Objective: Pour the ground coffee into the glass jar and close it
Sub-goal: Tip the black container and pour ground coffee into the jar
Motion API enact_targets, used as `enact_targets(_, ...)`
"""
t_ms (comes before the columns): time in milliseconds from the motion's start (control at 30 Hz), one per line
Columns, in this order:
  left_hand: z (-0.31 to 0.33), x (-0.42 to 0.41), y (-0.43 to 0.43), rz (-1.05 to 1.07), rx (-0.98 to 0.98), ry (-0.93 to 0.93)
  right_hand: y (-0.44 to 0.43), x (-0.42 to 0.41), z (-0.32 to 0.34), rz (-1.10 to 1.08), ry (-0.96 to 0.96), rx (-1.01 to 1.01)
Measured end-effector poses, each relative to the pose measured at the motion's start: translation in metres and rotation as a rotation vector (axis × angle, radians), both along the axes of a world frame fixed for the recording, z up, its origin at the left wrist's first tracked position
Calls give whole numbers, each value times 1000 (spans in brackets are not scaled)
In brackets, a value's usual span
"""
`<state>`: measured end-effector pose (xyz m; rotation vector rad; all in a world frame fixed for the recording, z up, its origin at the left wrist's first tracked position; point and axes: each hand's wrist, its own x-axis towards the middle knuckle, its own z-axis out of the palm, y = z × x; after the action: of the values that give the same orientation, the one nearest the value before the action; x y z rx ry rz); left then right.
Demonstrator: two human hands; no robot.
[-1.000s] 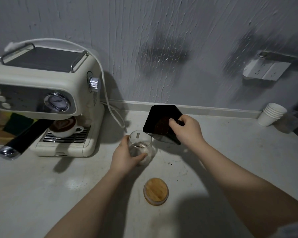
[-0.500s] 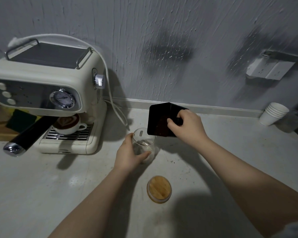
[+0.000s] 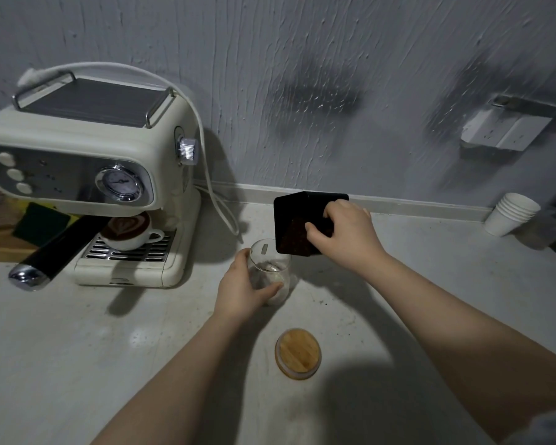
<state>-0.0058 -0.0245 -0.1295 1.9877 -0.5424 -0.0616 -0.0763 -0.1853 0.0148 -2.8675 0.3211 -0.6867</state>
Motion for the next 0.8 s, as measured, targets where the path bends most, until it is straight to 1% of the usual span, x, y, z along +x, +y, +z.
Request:
enact_targets(433, 1, 0, 0, -10, -19, 10, 4, 4, 8, 53, 28, -122)
enact_targets(800, 4, -3, 1, 4, 16, -15, 7, 6, 11, 77, 54, -182)
